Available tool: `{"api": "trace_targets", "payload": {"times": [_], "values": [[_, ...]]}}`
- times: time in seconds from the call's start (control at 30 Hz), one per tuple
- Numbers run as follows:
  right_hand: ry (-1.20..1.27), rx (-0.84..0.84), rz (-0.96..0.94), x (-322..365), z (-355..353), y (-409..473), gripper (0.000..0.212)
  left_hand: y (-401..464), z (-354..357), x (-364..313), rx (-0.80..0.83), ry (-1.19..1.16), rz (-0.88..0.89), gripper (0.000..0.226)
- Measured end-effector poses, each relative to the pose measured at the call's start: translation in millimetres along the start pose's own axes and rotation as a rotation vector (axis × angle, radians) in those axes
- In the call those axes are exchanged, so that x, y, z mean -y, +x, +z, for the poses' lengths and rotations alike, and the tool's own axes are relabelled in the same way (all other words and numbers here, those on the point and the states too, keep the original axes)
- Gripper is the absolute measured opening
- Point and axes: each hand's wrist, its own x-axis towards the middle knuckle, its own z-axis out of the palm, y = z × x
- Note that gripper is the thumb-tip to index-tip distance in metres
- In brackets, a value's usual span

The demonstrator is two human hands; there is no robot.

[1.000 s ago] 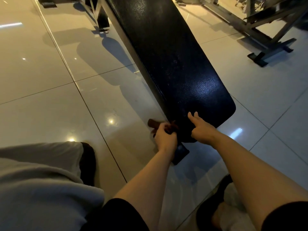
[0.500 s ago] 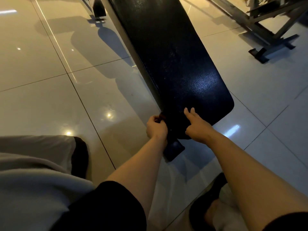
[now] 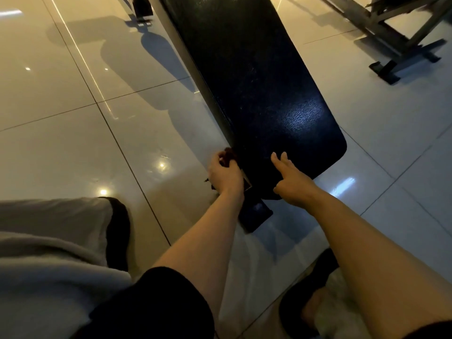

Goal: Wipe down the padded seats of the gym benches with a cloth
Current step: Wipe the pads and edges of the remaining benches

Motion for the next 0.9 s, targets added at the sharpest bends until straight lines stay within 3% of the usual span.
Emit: {"api": "trace_targets", "payload": {"times": [0.13,0.33,0.47,0.57,0.7,0.77,0.9], "values": [[0.005,-0.003,-0.004,0,1,2,0.082,-8,-3,4,0.024,-0.03,0.056,0.004],[-0.016,-0.015,0.027,3,1,-1,0.08,-39,-13,48,0.285,0.296,0.024,0.005],[-0.028,-0.039,0.032,8,1,-5,0.08,-26,-13,18,0.117,0.109,0.023,0.014],[-0.036,-0.034,0.066,13,1,-7,0.081,-26,-11,-1,0.115,0.076,0.066,0.022],[-0.046,-0.046,0.064,13,4,-10,0.081,-44,-25,22,0.426,0.222,-0.124,0.016],[-0.041,-0.044,0.076,16,3,-11,0.08,-53,-32,34,0.499,0.188,-0.22,0.017],[-0.029,-0.047,0.092,20,4,-10,0.08,-40,-23,17,0.264,-0.014,-0.158,0.022]]}}
